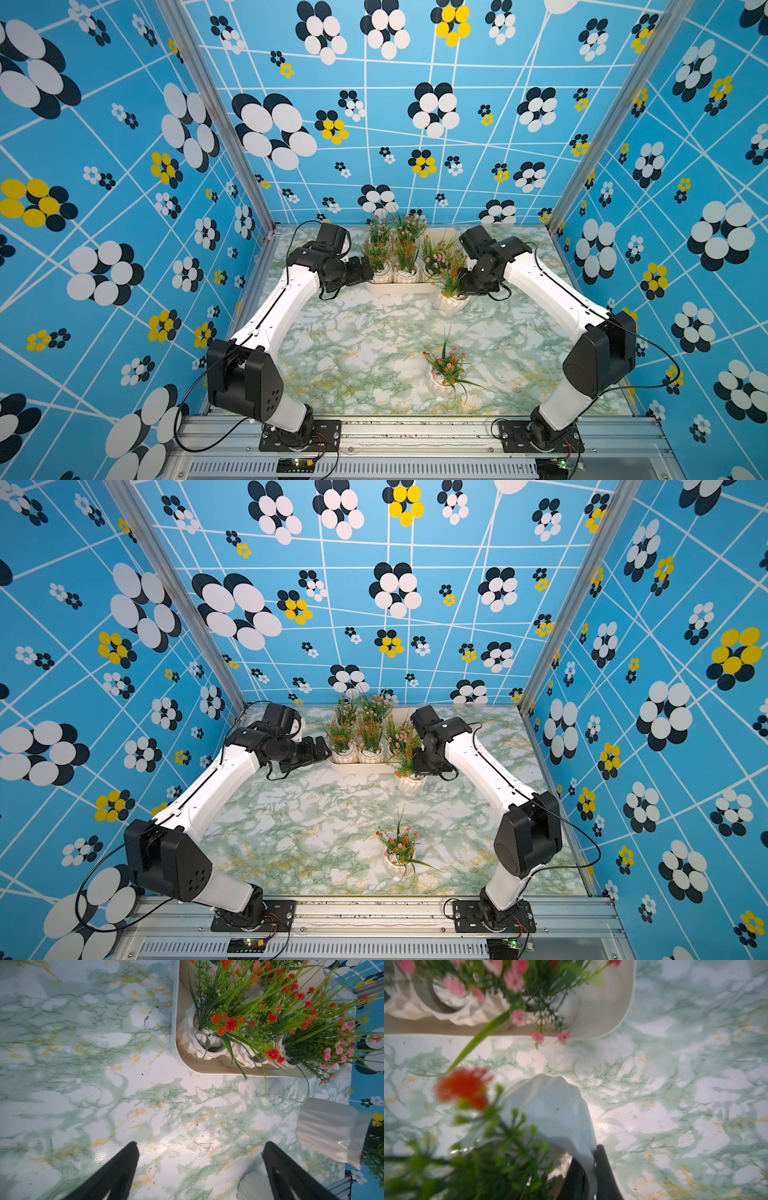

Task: Put the potted gypsophila into the storage box
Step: Pick up the baby's breath potted plant from the center of the board.

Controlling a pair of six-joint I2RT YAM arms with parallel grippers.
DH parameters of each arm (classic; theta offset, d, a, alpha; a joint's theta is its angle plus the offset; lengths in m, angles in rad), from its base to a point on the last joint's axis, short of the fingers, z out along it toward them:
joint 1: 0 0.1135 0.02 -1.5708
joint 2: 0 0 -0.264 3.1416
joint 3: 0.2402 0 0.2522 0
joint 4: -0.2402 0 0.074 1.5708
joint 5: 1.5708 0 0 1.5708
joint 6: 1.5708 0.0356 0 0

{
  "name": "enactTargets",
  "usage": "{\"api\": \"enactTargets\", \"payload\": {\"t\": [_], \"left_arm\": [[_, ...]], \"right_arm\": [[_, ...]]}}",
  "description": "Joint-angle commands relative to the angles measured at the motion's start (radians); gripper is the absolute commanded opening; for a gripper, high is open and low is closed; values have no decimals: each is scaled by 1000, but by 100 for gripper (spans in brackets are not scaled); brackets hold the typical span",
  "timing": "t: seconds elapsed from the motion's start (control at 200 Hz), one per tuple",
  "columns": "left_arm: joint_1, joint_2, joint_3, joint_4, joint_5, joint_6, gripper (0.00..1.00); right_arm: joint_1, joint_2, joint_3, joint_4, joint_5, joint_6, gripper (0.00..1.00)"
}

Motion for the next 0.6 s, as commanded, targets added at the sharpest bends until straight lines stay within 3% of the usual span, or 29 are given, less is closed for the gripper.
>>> {"api": "enactTargets", "payload": {"t": [0.0,0.19,0.595], "left_arm": [[24,12,44,-32,-8,9,97],[65,26,72,-50,0,5,97],[170,62,145,-128,17,6,97]], "right_arm": [[-77,19,111,-60,22,-23,0],[-188,112,284,-55,22,7,0],[-289,452,782,-30,56,138,0]]}}
